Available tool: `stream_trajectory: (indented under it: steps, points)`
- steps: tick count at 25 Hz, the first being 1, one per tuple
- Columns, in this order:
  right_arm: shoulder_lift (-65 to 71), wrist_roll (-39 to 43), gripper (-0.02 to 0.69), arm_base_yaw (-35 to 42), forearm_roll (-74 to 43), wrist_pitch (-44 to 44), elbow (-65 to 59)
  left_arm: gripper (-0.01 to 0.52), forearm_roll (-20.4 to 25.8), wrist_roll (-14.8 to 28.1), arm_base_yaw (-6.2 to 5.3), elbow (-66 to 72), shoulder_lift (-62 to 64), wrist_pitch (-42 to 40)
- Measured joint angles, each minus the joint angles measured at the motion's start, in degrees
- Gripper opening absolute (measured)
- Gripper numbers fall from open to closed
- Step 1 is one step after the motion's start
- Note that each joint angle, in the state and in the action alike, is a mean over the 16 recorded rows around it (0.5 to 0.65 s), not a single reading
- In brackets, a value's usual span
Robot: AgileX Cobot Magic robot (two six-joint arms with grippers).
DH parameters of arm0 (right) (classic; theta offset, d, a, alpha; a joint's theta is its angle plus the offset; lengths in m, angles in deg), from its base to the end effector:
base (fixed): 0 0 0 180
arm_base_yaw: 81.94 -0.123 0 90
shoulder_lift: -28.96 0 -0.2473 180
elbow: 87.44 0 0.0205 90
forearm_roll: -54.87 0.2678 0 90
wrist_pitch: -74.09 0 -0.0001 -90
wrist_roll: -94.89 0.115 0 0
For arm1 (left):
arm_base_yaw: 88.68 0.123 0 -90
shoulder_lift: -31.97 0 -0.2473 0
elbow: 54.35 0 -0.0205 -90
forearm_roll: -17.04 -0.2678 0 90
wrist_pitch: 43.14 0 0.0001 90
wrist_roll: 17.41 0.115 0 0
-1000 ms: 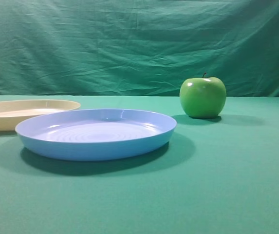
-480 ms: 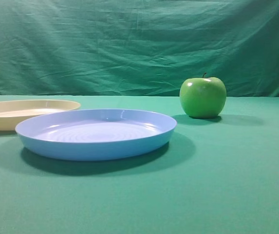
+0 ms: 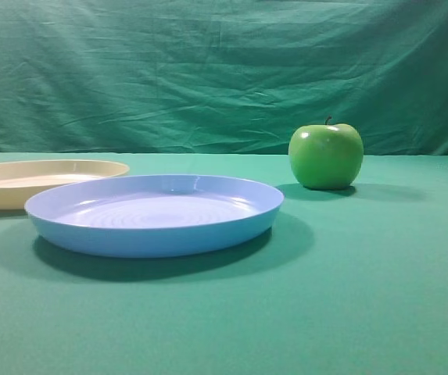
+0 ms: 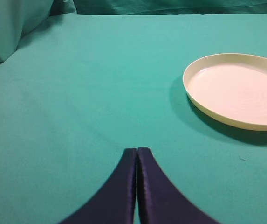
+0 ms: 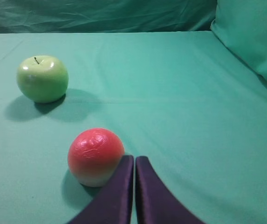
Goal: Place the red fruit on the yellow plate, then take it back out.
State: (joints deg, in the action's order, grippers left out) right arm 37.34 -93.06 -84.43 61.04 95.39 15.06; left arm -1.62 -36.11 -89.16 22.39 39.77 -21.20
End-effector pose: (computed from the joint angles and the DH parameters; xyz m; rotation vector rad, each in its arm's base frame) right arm 0.1305 0.0102 0.1649 -0.1034 1.8658 0.0400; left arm 0.1298 0.0127 0.1720 -0.0972 1.8364 0.0884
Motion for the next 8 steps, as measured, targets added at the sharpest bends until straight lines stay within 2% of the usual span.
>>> stream_trajectory:
  steps: [8]
  points:
    - [0.0, 0.0, 0.000, 0.0, 0.0, 0.0, 0.0, 0.000, 0.0, 0.0, 0.00, 0.0, 0.0, 0.0]
